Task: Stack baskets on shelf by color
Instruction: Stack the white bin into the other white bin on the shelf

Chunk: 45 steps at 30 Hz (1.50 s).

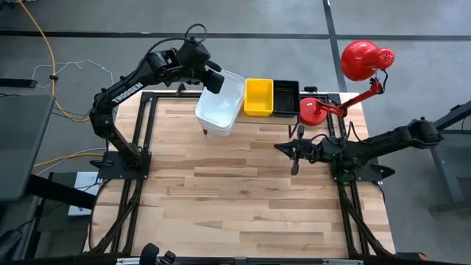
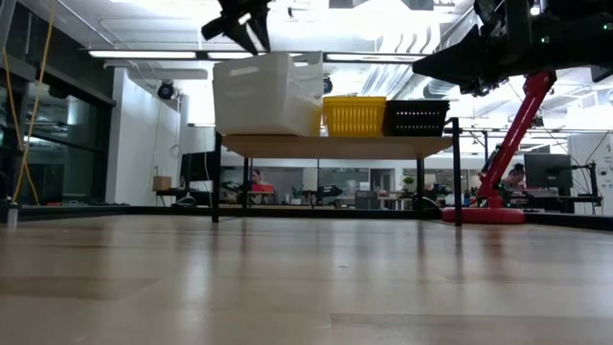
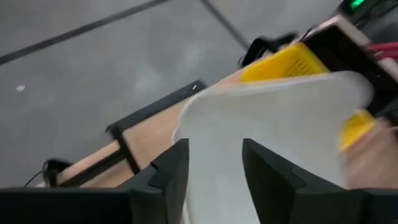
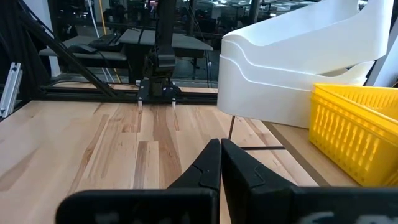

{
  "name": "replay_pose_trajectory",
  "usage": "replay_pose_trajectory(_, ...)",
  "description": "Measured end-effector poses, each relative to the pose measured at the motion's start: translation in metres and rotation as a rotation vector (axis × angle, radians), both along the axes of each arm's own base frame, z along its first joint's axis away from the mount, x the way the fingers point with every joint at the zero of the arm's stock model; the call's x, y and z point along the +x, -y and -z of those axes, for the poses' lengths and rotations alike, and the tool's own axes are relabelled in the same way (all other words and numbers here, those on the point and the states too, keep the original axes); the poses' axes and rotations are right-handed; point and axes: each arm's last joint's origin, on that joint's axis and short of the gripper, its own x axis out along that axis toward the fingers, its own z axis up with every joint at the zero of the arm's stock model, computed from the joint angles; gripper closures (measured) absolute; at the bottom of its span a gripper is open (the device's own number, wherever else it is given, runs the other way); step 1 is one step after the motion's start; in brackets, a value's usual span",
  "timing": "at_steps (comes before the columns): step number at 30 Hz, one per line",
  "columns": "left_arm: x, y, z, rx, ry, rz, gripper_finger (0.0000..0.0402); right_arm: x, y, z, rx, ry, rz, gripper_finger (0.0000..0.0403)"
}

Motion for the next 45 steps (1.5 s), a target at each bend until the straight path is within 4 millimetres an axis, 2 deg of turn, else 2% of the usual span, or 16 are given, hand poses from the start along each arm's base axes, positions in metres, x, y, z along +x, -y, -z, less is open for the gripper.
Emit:
replay_pose_trajectory(5,-0.007,0.013,-0.039,0.104,0.088,0.063,0.0247,0.000,0.000,0.000,0.001,0.001,0.000,0.0402)
replay_pose_trajectory(9,-0.026,0.041,-0.068,0.252,0.093,0.086,0.0245,0.000,0.000,0.000,0.024,0.006,0.001,0.0402)
replay_pose_trajectory(11,-0.033,0.057,-0.073,0.320,0.064,0.081,0.0245,0.000,0.000,-0.001,0.025,0.013,0.001,0.0402)
replay_pose_trajectory(14,-0.040,0.078,-0.068,0.391,0.032,0.103,0.0245,0.000,0.000,-0.003,0.034,0.039,0.000,0.0402)
replay_pose_trajectory(17,-0.046,0.097,-0.052,0.439,0.051,0.170,0.0245,0.000,-0.001,-0.006,0.048,0.074,-0.021,0.0402)
replay_pose_trajectory(19,-0.050,0.108,-0.034,0.474,0.088,0.219,0.0245,0.000,-0.001,-0.009,0.059,0.102,-0.052,0.0402)
replay_pose_trajectory(25,-0.069,0.141,0.046,0.554,0.282,0.366,0.0245,-0.001,-0.004,-0.021,0.118,0.236,-0.145,0.0402)
replay_pose_trajectory(29,-0.088,0.162,0.094,0.609,0.497,0.449,0.0245,0.005,-0.007,-0.046,0.144,0.336,-0.189,0.0402)
replay_pose_trajectory(32,-0.102,0.173,0.122,0.667,0.638,0.479,0.0245,0.023,-0.011,-0.062,0.147,0.332,-0.125,0.0402)
replay_pose_trajectory(35,-0.114,0.180,0.141,0.715,0.733,0.498,0.0245,0.053,-0.013,-0.081,0.119,0.300,-0.027,0.0402)
replay_pose_trajectory(39,-0.124,0.186,0.156,0.711,0.796,0.524,0.0245,0.091,-0.013,-0.112,0.059,0.199,0.154,0.0402)
replay_pose_trajectory(45,-0.127,0.195,0.168,0.650,0.746,0.625,0.0245,0.131,-0.001,-0.153,0.139,0.074,0.446,0.0396)
